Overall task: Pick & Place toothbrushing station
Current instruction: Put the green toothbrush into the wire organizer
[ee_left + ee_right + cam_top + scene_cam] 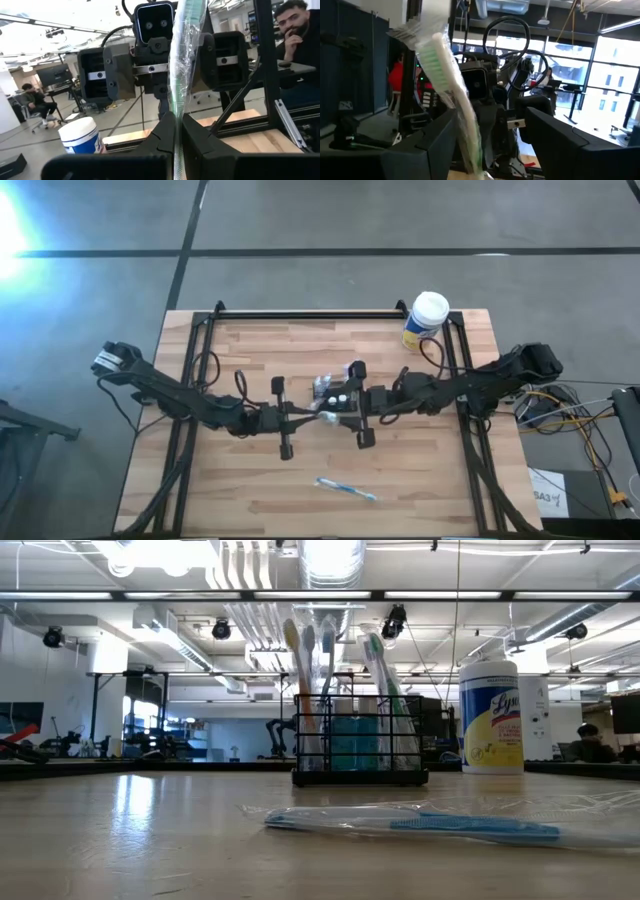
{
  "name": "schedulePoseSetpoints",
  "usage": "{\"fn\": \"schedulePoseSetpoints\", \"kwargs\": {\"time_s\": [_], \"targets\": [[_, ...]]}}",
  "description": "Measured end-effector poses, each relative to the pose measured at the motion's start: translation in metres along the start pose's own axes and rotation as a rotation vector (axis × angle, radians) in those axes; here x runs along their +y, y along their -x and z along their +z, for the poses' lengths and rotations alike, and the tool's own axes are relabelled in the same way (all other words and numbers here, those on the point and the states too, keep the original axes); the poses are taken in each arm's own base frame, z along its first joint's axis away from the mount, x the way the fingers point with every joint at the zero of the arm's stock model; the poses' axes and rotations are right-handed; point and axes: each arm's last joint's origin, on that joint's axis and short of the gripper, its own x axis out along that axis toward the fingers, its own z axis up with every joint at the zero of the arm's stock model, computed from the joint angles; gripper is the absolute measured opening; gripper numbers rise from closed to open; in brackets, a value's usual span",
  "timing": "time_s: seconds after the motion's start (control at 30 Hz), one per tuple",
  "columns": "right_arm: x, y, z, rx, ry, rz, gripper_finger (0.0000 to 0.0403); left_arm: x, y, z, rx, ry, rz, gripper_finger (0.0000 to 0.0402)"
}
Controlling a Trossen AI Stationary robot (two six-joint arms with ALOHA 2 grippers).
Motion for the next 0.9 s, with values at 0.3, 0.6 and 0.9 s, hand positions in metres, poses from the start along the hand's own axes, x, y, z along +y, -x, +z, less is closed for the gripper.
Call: {"fn": "schedulePoseSetpoints", "kwargs": {"time_s": [0.3,0.6,0.9], "targets": [[0.0007,-0.0039,-0.0026,0.001,-0.021,0.048,0.0188,0.0020,-0.0001,-0.0002,0.009,0.008,0.017,0.0011],[0.0004,-0.0046,-0.0044,0.012,-0.016,0.046,0.0114,0.0029,-0.0004,-0.0009,0.017,0.006,0.031,0.0011],[0.0003,-0.0065,-0.0047,0.059,0.023,0.049,0.0018,0.0022,-0.0003,-0.0031,0.037,0.002,0.024,0.0013]]}}
